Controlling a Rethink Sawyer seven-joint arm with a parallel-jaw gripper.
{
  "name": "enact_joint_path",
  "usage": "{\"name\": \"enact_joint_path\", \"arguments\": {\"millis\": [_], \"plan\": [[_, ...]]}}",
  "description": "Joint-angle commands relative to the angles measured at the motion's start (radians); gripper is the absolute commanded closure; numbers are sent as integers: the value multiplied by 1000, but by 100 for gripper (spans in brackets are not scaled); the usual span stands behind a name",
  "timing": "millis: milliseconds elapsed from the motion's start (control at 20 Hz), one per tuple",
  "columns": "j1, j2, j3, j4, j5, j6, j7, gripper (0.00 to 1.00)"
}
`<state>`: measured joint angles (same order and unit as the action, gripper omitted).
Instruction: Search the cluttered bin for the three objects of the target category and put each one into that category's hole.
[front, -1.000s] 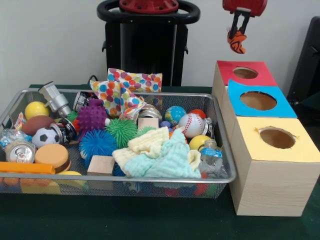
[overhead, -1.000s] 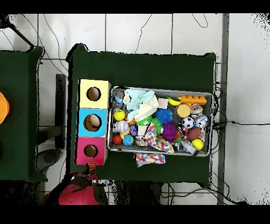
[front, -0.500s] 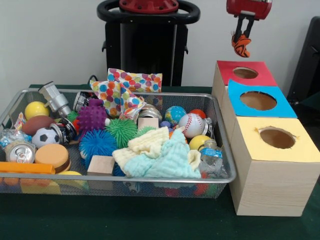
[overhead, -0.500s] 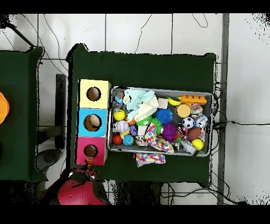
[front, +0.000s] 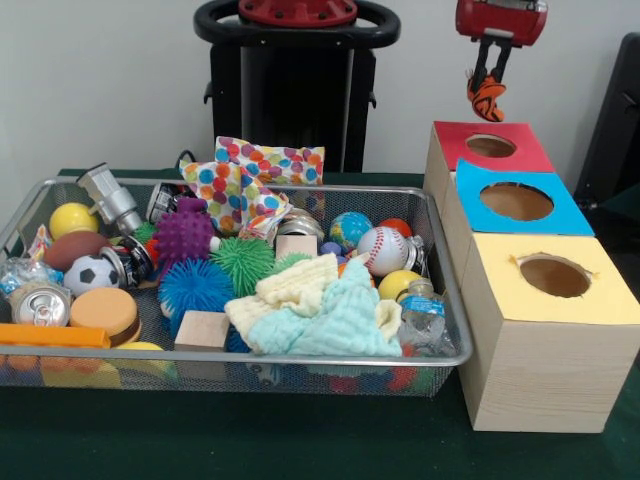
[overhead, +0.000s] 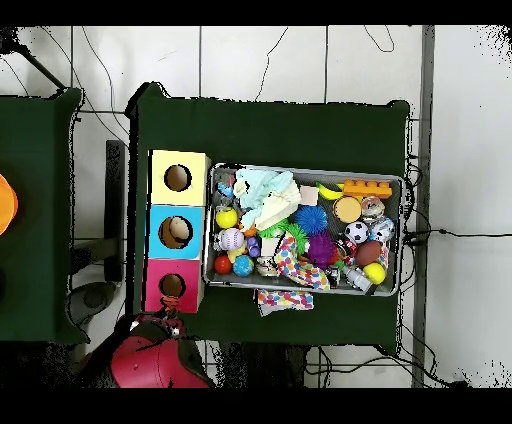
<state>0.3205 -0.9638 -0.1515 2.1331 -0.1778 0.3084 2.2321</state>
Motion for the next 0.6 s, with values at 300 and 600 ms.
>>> {"name": "enact_joint_path", "arguments": {"millis": [300, 600], "plan": [[-38, 31, 25, -61, 41, -45, 138, 100], [-15, 48, 14, -68, 47, -57, 160, 100]]}}
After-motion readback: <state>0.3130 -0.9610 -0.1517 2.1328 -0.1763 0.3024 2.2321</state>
